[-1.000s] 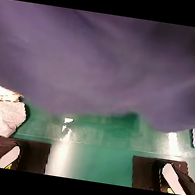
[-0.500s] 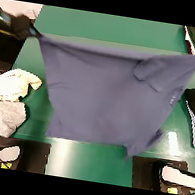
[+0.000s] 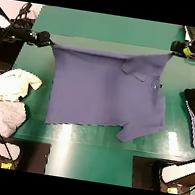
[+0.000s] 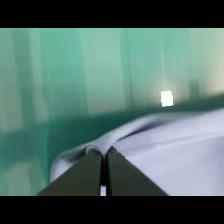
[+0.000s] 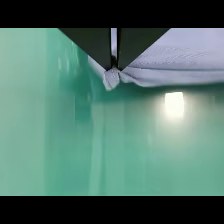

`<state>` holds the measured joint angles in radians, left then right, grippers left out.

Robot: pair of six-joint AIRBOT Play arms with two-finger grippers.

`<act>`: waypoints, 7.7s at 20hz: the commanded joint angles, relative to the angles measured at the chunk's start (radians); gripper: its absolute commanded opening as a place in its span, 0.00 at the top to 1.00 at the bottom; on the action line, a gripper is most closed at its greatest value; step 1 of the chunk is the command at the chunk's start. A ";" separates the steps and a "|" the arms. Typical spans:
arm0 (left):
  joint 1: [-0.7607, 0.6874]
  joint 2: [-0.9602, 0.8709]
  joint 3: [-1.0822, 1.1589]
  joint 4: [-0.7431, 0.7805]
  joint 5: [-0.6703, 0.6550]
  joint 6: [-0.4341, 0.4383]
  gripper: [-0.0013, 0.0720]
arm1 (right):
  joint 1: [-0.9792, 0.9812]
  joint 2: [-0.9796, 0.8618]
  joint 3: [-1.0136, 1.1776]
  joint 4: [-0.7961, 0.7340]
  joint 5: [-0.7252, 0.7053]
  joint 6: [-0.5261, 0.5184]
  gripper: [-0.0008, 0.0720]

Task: Fold the shirts.

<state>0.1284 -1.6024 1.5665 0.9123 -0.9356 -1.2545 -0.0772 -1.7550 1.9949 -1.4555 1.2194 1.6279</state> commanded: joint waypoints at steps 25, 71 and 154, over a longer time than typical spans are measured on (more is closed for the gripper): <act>0.036 -0.055 -0.141 0.089 -0.408 0.024 0.24 | -0.009 0.041 -0.287 -0.084 0.212 -0.026 0.58; 0.065 0.405 -0.773 0.098 -0.408 0.047 0.95 | -0.371 0.610 -1.313 0.249 0.082 -0.165 0.31; -0.212 0.127 -0.309 -0.127 -0.269 0.020 0.95 | -0.292 0.043 -0.669 0.574 0.125 -0.563 0.03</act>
<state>-0.0704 -1.4750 1.2579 0.7822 -1.2095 -1.2186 -0.3923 -1.6840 1.3209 -0.8951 1.3598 1.0901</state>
